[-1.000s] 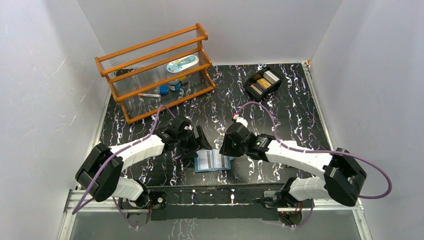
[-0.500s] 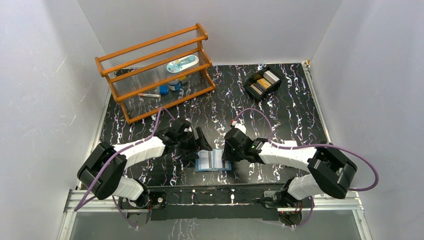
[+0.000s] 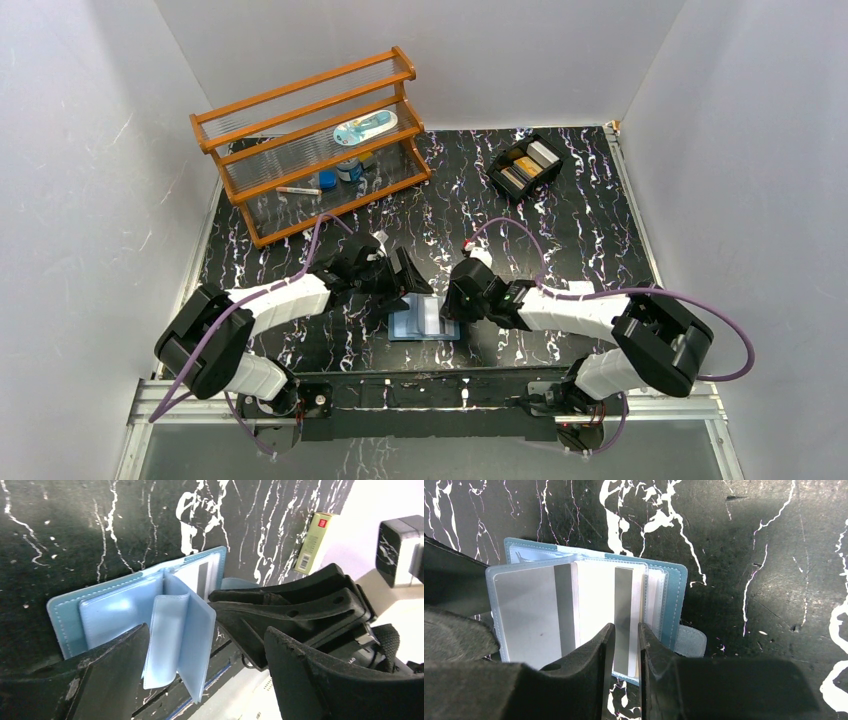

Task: Put the credit cards into the card holder
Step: Turn over the card slot in the card holder.

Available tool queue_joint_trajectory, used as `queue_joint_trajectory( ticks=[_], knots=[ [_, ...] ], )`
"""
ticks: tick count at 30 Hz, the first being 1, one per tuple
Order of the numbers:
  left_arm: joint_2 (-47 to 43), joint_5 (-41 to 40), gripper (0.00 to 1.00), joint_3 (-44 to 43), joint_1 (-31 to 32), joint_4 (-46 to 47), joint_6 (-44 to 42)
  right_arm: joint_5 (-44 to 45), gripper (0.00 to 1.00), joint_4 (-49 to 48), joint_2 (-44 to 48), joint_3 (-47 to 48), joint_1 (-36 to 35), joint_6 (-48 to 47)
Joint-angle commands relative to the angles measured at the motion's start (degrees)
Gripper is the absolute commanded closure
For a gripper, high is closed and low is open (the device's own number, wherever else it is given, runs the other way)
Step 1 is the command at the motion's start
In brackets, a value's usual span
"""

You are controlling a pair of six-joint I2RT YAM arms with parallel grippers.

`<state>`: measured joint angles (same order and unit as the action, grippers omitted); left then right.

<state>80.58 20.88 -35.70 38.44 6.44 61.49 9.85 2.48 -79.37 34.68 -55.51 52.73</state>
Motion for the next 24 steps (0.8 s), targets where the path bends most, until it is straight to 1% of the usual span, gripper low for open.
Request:
queue_joint_trajectory(
  ticks=[1,6,11,13,16,20,21,24],
  knots=[
    [-3.3,3.9,0.17,1.0,-0.1,4.8,2.4,-0.3,0.68,1.2,-0.9,-1.9,-0.1,0.4],
    [-4.3,3.9,0.17,0.5,0.2,5.5,2.7,0.0,0.68,2.0,0.4,-1.5,-0.1,0.4],
    [-3.8,3.2,0.21,1.0,0.9,5.9,2.9,2.0,0.66,4.3,3.9,-1.1,-0.1,0.4],
    [-3.8,2.5,0.27,1.0,1.2,5.5,2.5,3.2,0.64,5.5,6.0,-1.2,-0.1,0.6],
    [-3.7,1.1,0.4,0.6,1.6,3.8,1.1,4.9,0.63,6.7,8.9,-1.6,-0.1,1.0],
    [-3.0,0.6,0.6,1.3,1.8,4.0,0.9,5.1,0.62,6.8,11.4,-1.5,-0.1,1.3],
    [-2.9,0.6,0.63,1.3,1.9,4.2,0.9,4.9,0.62,6.5,11.7,-1.5,-0.1,1.3],
    [-2.7,0.2,0.68,1.0,2.3,4.4,0.6,4.4,0.62,6.0,12.3,-1.3,-0.1,1.3]
  ],
)
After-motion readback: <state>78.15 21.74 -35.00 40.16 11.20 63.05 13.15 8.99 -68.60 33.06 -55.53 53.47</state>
